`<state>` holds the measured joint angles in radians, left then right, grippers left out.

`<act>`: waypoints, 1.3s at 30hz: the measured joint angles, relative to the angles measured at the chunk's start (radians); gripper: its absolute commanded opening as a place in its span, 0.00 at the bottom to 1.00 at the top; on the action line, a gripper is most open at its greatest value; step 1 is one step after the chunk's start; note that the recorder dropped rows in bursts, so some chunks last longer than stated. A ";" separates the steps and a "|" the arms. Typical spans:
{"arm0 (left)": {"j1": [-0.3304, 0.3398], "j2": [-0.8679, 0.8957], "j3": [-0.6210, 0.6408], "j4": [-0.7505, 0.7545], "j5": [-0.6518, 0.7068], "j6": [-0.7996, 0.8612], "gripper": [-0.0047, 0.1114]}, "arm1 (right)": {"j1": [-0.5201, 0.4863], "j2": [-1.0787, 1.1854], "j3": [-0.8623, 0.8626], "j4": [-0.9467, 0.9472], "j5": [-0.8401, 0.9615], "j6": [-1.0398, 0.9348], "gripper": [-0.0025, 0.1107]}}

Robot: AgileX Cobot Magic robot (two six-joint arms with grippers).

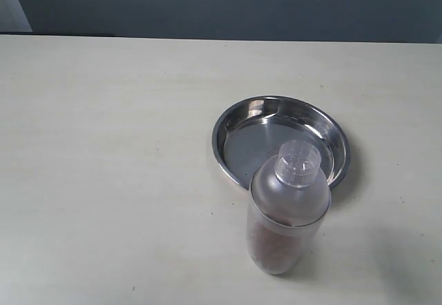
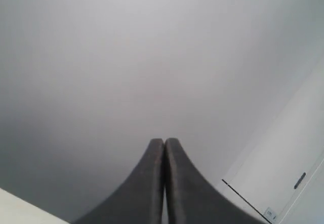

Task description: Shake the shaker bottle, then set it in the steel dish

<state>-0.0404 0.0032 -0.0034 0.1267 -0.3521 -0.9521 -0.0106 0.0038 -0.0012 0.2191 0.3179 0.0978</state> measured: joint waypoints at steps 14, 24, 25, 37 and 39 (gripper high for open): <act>0.000 0.000 0.000 0.088 0.078 -0.002 0.04 | 0.000 0.000 0.000 0.000 0.000 0.000 0.02; 0.000 0.000 -0.006 0.225 0.239 0.032 0.04 | 0.000 0.000 0.000 0.000 0.000 0.000 0.02; 0.000 0.004 -0.021 0.279 0.271 0.038 0.04 | 0.000 0.000 0.000 0.000 0.000 0.000 0.02; 0.000 0.786 -0.813 0.591 0.502 0.299 0.04 | 0.000 0.000 0.000 0.000 0.000 0.000 0.02; -0.012 0.842 -0.910 0.599 0.663 0.323 0.04 | 0.000 0.000 0.000 0.000 0.000 0.000 0.02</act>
<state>-0.0521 0.8448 -0.9134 0.7254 0.3111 -0.6288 -0.0106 0.0038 -0.0012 0.2191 0.3179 0.0978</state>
